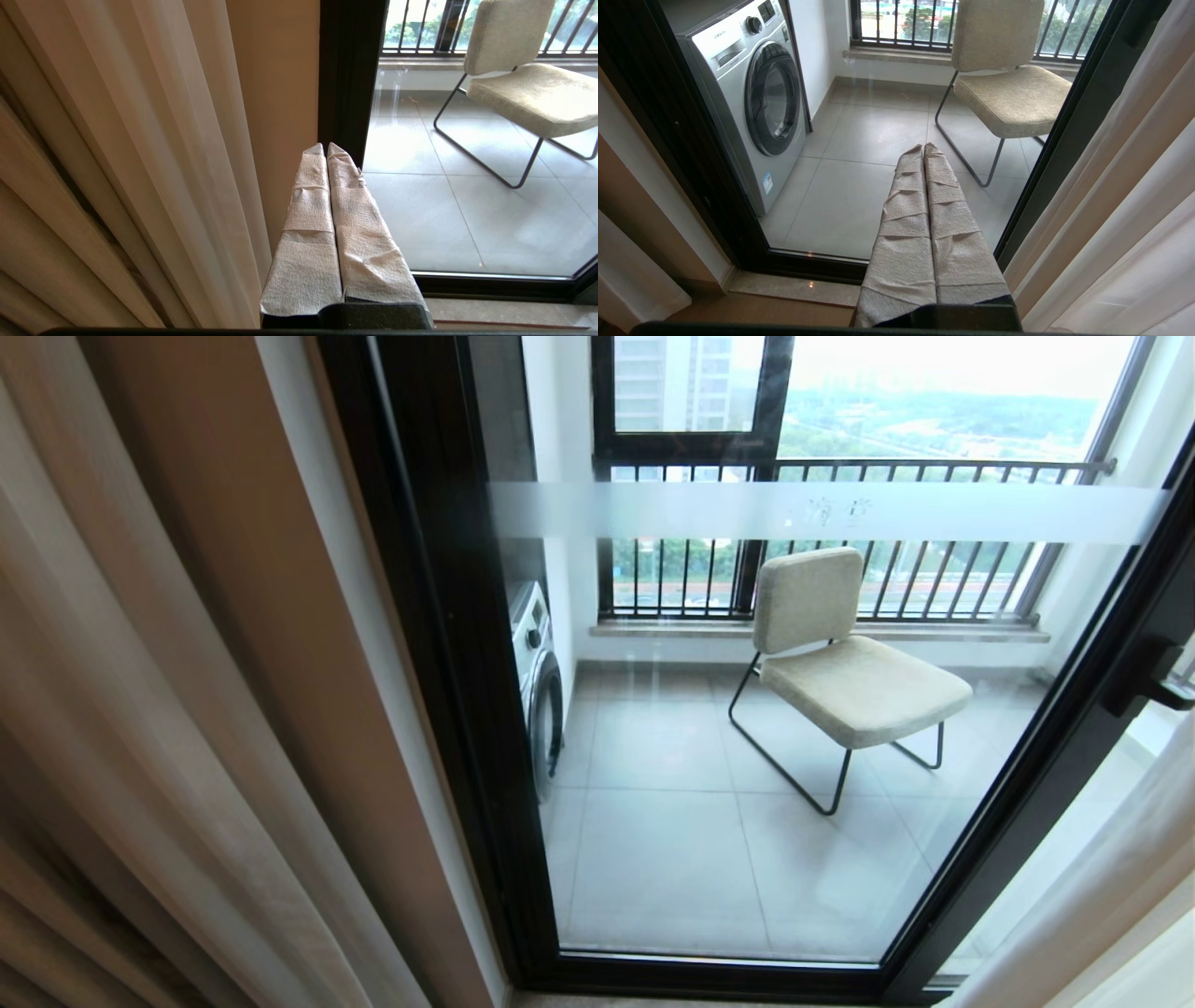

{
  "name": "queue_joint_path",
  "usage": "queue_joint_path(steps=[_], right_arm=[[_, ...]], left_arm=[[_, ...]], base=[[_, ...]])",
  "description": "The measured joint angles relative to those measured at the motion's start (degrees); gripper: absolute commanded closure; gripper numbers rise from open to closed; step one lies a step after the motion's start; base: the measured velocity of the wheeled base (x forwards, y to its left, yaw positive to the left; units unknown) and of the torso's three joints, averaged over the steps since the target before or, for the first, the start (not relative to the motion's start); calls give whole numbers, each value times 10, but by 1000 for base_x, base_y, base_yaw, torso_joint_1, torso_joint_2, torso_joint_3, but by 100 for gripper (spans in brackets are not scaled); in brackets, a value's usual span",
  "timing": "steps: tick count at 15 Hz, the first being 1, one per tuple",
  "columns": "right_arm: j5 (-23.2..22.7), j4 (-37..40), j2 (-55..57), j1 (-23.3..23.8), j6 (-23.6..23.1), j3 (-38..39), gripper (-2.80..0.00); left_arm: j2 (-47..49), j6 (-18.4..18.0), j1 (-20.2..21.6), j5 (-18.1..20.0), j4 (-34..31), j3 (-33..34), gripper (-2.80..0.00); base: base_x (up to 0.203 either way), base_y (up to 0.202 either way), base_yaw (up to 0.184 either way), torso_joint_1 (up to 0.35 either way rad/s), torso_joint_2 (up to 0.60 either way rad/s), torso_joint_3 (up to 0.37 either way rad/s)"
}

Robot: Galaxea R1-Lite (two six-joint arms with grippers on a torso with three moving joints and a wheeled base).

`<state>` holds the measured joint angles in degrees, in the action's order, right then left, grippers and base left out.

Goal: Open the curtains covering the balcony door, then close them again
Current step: Pull the inner curtains open on both sides

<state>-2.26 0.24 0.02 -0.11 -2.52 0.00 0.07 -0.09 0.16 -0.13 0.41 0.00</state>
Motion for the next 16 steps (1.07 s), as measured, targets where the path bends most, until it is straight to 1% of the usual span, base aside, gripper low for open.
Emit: queue_joint_path(steps=[3,5,16], right_arm=[[0,0,0,0,0,0,0],[0,0,0,1,0,0,0],[0,0,0,0,0,0,0]], left_arm=[[0,0,0,0,0,0,0],[0,0,-1,-1,0,0,0],[0,1,0,-1,0,0,0]], base=[[0,0,0,0,0,0],[4,-87,4,-3,0,4],[0,-187,0,2,3,3]])
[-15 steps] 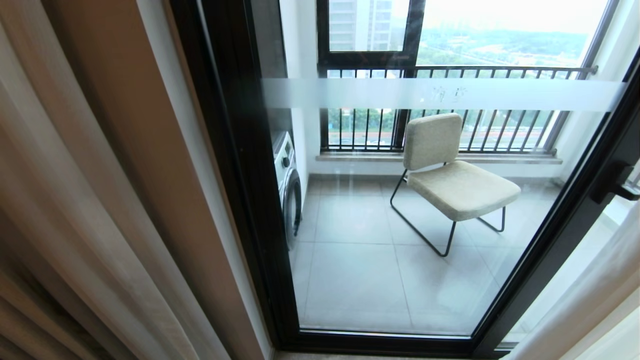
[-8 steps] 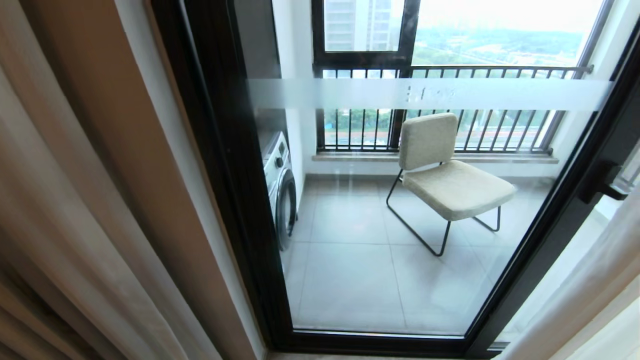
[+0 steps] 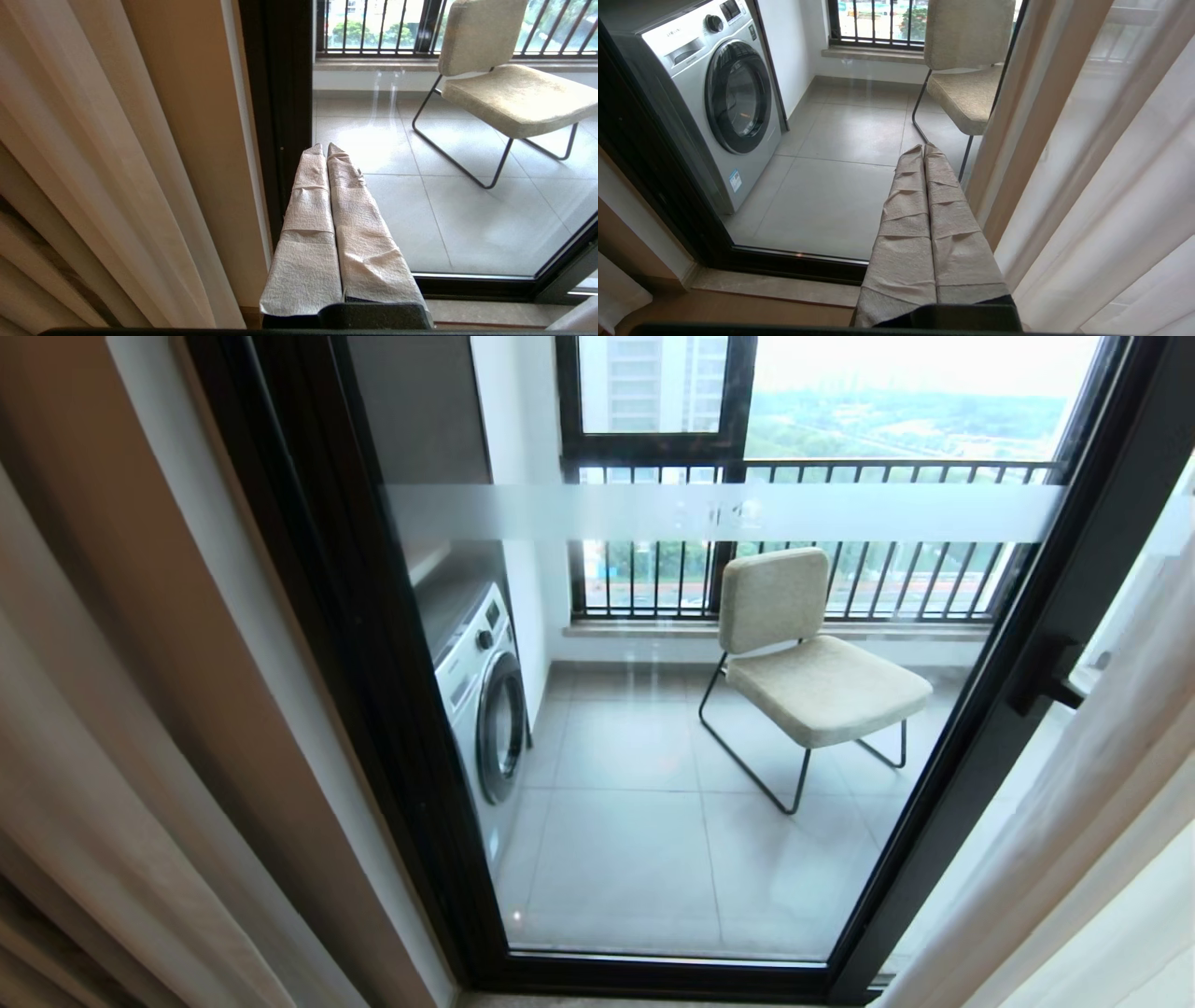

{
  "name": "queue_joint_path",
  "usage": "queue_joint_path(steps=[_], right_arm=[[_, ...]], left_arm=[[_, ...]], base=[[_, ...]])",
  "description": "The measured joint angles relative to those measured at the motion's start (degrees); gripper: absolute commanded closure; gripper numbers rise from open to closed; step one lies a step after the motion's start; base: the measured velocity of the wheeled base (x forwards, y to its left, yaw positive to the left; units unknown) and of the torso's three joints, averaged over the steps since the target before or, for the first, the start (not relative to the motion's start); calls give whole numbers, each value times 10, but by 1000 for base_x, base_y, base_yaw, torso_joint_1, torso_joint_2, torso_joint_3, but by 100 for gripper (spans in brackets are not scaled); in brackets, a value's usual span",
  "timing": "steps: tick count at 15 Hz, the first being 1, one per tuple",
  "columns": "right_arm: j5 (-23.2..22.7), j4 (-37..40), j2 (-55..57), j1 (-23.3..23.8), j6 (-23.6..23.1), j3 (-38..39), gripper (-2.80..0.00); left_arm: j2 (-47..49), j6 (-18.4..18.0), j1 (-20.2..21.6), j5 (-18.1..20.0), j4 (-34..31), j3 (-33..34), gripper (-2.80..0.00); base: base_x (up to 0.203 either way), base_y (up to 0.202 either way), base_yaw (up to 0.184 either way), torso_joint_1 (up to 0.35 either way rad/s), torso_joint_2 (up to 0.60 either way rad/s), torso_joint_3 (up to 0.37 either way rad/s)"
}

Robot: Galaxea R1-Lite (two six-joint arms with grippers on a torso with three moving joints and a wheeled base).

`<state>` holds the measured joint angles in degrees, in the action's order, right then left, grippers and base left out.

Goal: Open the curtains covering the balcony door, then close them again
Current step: Pull the inner curtains open on both sides

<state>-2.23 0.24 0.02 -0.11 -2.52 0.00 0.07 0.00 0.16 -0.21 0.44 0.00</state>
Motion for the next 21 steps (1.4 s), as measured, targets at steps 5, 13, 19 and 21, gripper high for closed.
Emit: queue_joint_path(steps=[5,13,19,21], right_arm=[[0,0,0,0,0,0,0],[0,0,0,0,0,0,0],[0,0,0,-1,0,0,0],[0,1,0,0,0,0,0]], left_arm=[[0,0,0,0,0,0,0],[0,0,0,0,0,0,0],[0,-2,0,0,0,0,0],[0,-1,0,0,0,0,0]], base=[[0,-189,2,4,4,1],[0,-189,2,2,1,2],[0,-160,3,4,2,3],[0,0,0,0,0,0]])
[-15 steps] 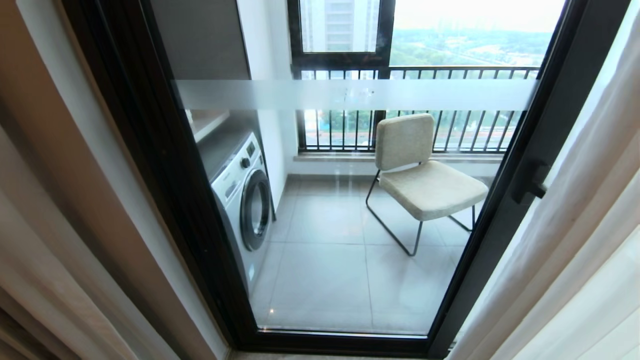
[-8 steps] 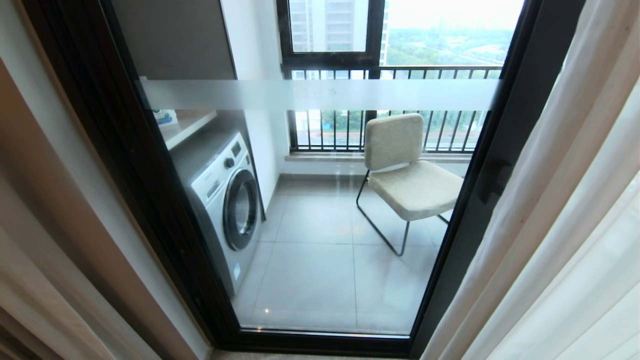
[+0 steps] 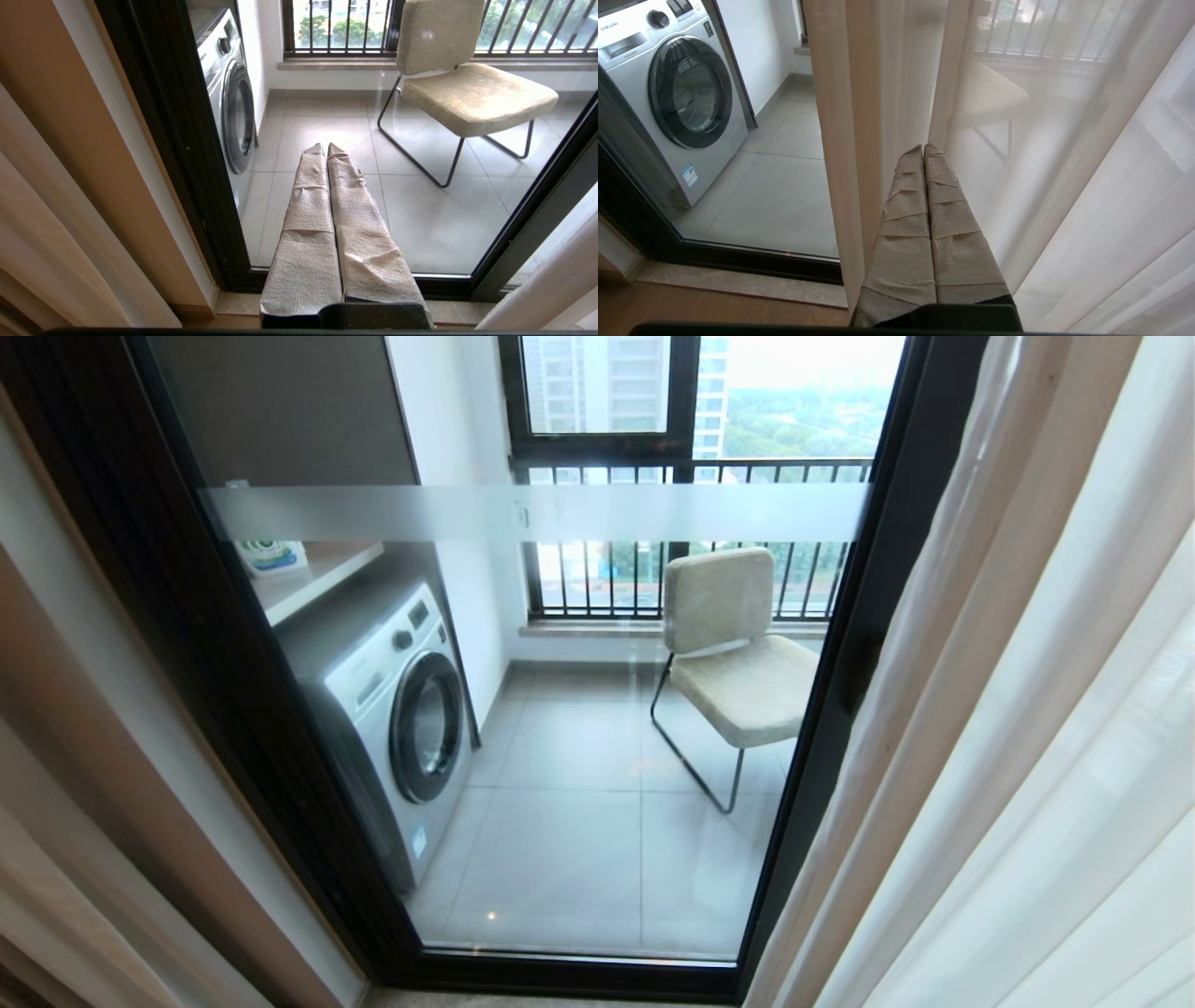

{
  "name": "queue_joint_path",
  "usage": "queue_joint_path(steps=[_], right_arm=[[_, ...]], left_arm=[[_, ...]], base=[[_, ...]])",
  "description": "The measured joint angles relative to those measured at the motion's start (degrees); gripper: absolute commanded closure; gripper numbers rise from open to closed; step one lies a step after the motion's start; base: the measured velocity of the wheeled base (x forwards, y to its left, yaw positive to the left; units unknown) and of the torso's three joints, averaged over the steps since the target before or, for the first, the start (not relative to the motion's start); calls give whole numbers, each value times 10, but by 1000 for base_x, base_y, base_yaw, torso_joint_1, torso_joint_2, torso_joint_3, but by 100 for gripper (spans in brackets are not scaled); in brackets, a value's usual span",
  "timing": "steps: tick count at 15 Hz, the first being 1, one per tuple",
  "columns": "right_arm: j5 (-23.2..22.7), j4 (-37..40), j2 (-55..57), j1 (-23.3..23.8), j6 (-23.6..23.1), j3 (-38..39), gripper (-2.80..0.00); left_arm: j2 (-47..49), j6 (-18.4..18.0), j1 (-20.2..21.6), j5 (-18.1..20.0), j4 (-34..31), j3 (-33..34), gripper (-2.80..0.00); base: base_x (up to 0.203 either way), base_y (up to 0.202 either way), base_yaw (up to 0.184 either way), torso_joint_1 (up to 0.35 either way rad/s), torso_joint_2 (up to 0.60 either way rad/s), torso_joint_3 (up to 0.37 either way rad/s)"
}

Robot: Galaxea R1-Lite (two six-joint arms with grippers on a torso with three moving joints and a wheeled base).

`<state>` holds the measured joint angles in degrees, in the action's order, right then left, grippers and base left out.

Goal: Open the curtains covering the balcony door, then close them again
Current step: Pull the inner curtains open on both sides

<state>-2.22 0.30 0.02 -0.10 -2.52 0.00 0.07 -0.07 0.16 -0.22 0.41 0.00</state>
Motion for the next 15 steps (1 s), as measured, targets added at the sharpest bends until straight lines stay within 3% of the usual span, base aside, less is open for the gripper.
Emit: queue_joint_path(steps=[7,13,15], right_arm=[[0,0,0,0,0,0,0],[0,-1,0,0,0,0,0],[0,0,0,0,0,0,0]], left_arm=[[0,-2,0,0,0,0,0],[0,-1,0,0,0,0,0],[0,0,0,0,0,0,0]], base=[[0,0,0,0,0,0],[171,0,-2,6,4,0],[28,0,1,10,3,1]])
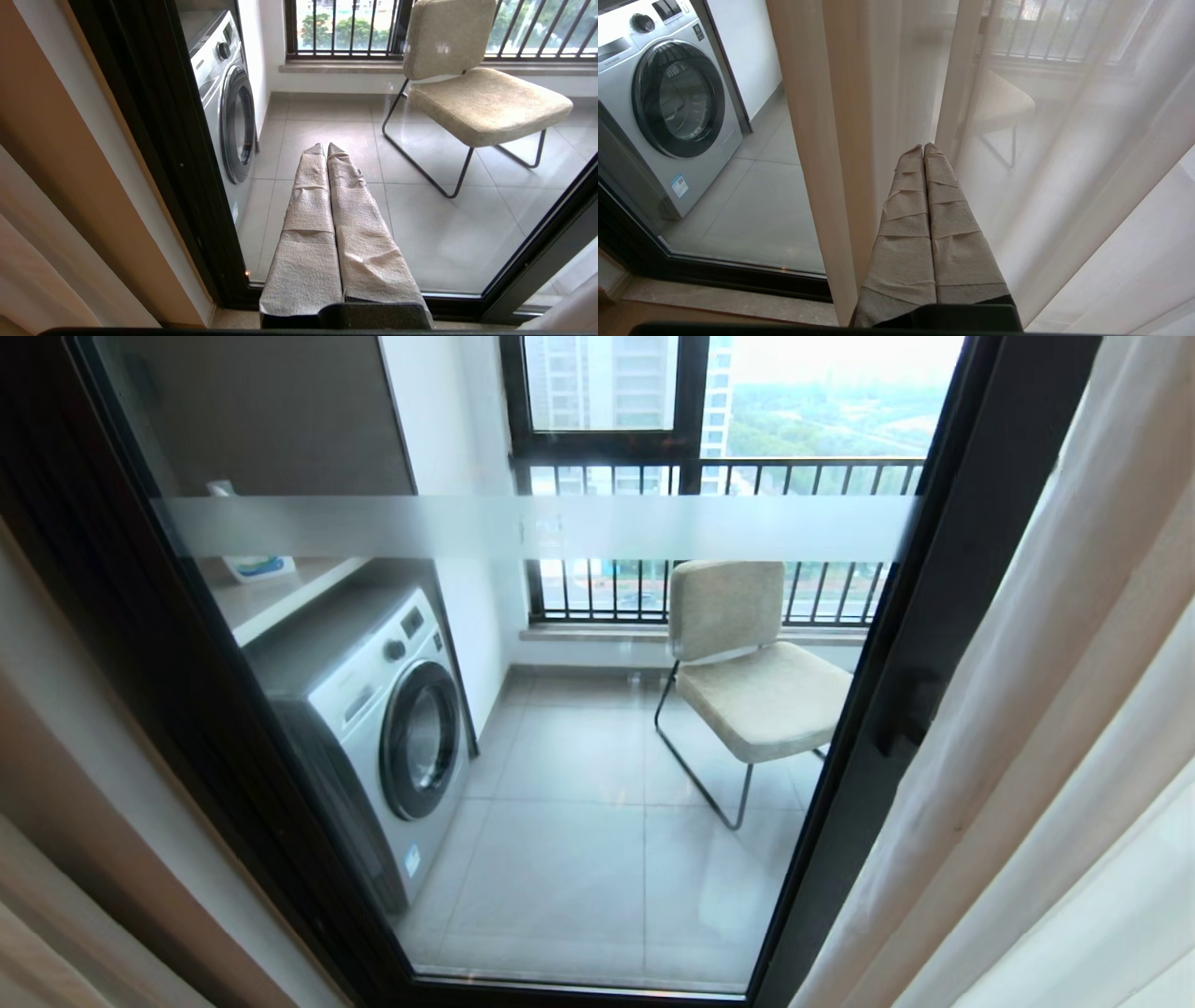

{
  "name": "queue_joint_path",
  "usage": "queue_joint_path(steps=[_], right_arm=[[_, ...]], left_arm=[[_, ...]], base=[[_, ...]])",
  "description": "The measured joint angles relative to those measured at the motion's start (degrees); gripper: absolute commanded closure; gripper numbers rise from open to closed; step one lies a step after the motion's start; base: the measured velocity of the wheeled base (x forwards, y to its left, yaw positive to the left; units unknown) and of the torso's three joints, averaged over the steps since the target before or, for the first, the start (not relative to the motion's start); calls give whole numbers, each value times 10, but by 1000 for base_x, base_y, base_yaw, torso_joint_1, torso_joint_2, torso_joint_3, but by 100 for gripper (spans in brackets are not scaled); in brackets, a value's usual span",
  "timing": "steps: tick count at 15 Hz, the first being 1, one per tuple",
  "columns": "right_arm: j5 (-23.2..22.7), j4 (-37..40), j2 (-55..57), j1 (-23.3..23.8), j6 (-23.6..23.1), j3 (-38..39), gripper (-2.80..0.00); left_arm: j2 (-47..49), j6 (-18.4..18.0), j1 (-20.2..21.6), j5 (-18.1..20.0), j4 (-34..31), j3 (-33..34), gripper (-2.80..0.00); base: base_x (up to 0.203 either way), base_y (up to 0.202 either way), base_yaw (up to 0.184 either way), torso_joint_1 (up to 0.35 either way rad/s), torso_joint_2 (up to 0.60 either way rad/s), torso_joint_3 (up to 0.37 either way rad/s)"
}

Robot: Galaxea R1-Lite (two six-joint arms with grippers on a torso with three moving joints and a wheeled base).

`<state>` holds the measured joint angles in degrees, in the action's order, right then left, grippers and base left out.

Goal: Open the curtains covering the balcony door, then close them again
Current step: Pull the inner curtains open on both sides

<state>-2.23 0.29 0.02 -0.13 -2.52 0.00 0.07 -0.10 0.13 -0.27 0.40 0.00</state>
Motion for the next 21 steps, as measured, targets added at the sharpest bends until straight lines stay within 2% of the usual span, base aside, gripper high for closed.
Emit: queue_joint_path(steps=[15,21], right_arm=[[0,0,0,0,0,0,0],[0,0,0,1,-13,0,0]], left_arm=[[0,1,0,0,0,0,0],[0,1,0,-1,0,0,0]], base=[[0,0,0,0,0,0],[0,0,0,0,0,0]])
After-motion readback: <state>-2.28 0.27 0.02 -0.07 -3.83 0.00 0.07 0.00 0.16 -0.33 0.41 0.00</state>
